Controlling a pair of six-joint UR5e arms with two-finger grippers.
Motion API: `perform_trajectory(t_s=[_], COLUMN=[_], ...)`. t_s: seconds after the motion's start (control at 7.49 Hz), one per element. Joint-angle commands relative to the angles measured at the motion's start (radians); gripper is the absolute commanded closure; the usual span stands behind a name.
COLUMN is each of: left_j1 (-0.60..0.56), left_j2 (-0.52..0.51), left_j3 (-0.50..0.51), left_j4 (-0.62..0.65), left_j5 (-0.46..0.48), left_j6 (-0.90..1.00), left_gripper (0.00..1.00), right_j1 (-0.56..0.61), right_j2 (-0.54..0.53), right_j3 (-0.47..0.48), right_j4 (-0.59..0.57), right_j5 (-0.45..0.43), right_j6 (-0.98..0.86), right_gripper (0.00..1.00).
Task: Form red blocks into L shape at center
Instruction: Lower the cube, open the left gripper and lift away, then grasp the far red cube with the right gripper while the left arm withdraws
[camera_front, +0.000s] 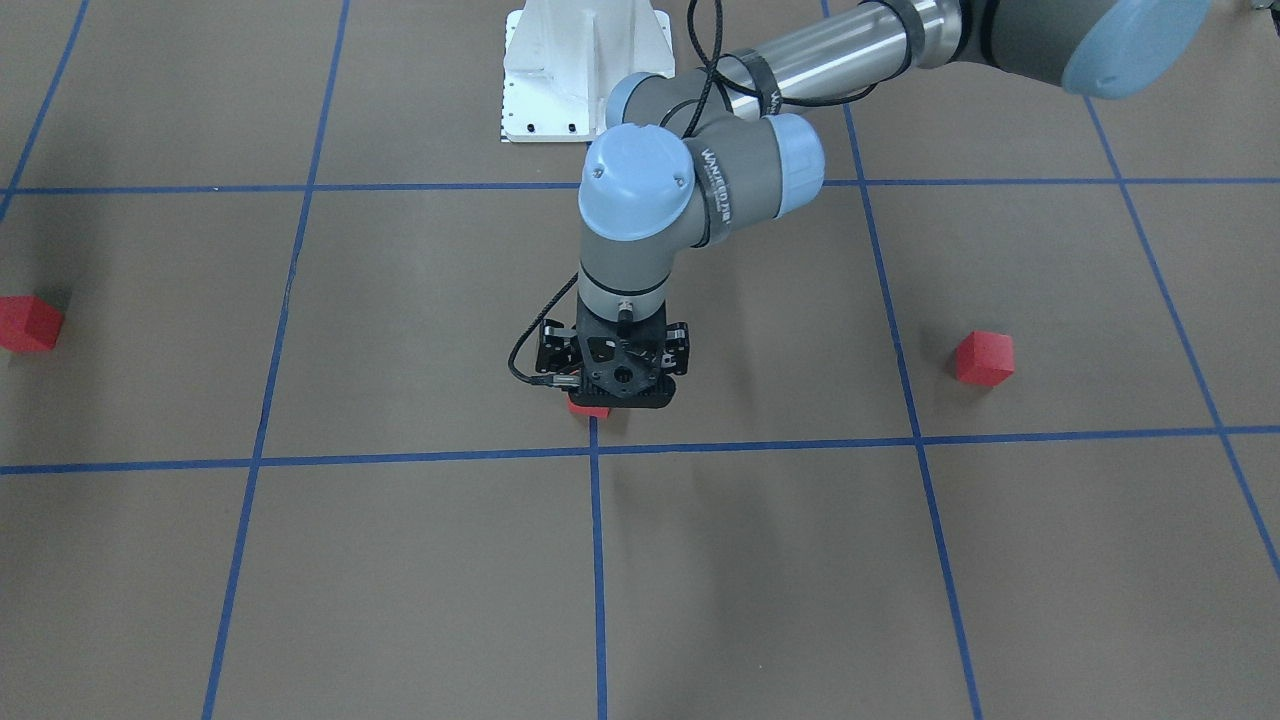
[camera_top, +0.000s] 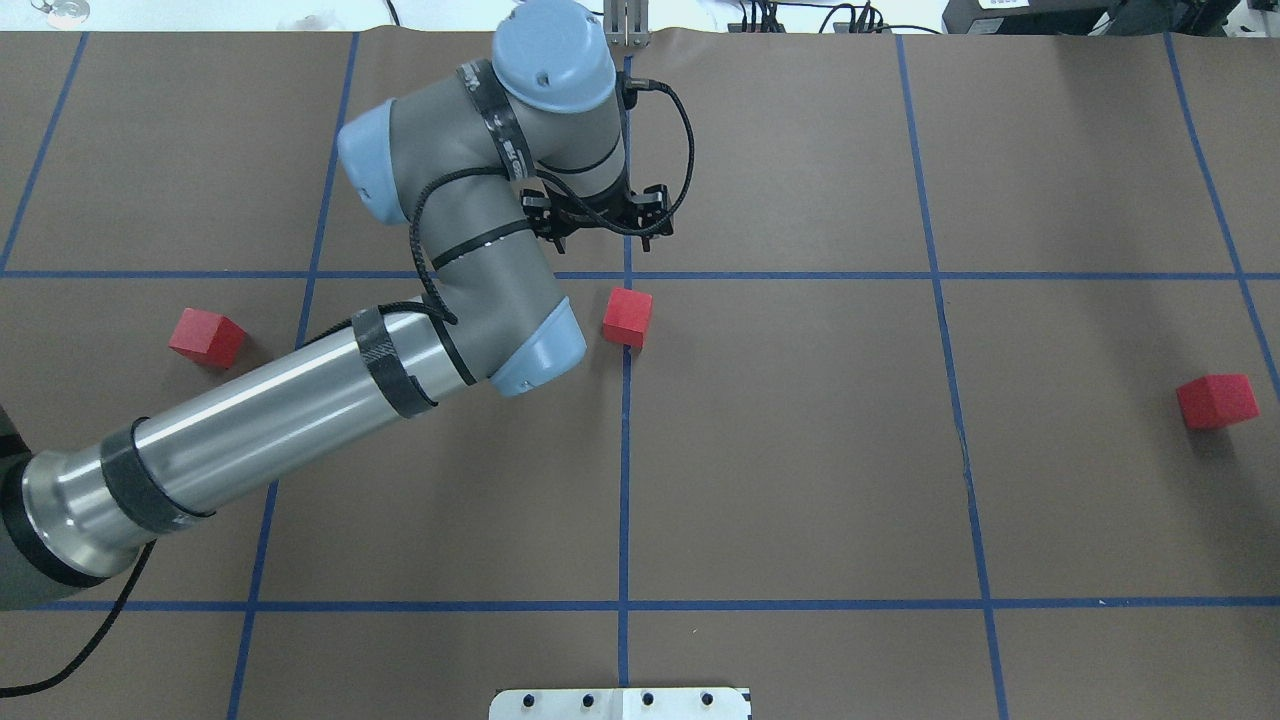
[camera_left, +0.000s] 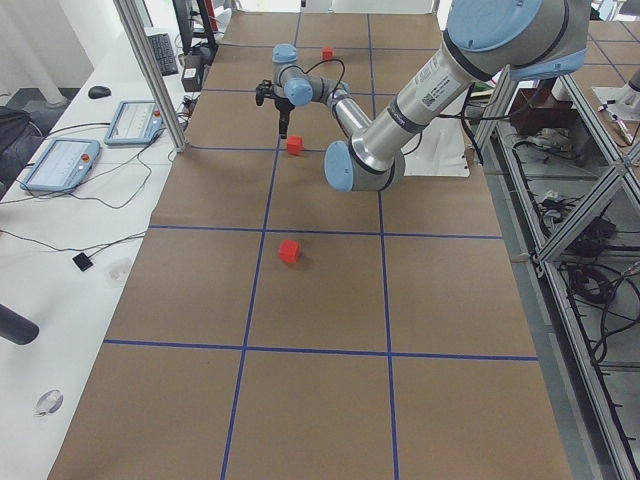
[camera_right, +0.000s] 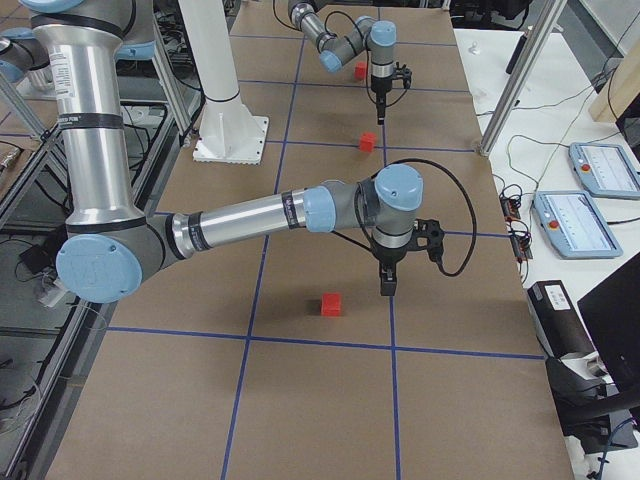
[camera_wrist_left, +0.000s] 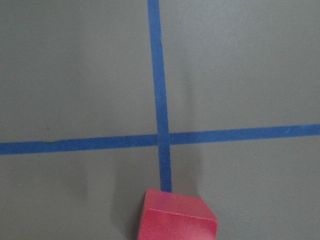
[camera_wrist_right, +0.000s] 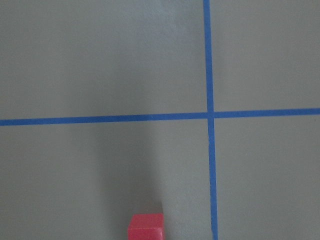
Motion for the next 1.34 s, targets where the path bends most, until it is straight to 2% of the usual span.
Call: perform_trajectory(t_s=[0.0,0.27,0.4,0.67,0.8,1.2], left_j1=[-0.117,-0.198,-0.215,-0.215,-0.215,-0.214], left_j2=[0.115,0.3,0.346,0.352,0.353,0.353], left_j3=[-0.159,-0.31,-0.336,-0.336,-0.336,-0.33], left_j4=[0.082,0.082,0.082,0.081,0.081,0.079], left_j5=[-0.082,-0.093,-0.095,-0.095,-0.095,-0.093], left_j6=[0.078,0.207,0.247,0.249,0.249,0.249], left_gripper=[0.01,0.0,0.01,0.01,0.01,0.01], right_j1=[-0.02,-0.13,-0.141,-0.189,-0.251,-0.325], right_j2=[-0.015,-0.165,-0.214,-0.23,-0.231,-0.231], right_j3=[0.011,0.005,0.004,-0.009,-0.013,-0.061], right_j4=[0.026,0.358,0.387,0.384,0.384,0.389], right_j5=[-0.003,-0.084,-0.072,-0.006,-0.009,-0.046], right_j6=[-0.002,0.031,0.053,0.13,0.174,0.163], right_gripper=[0.01,0.01,0.01,0.01,0.01,0.01])
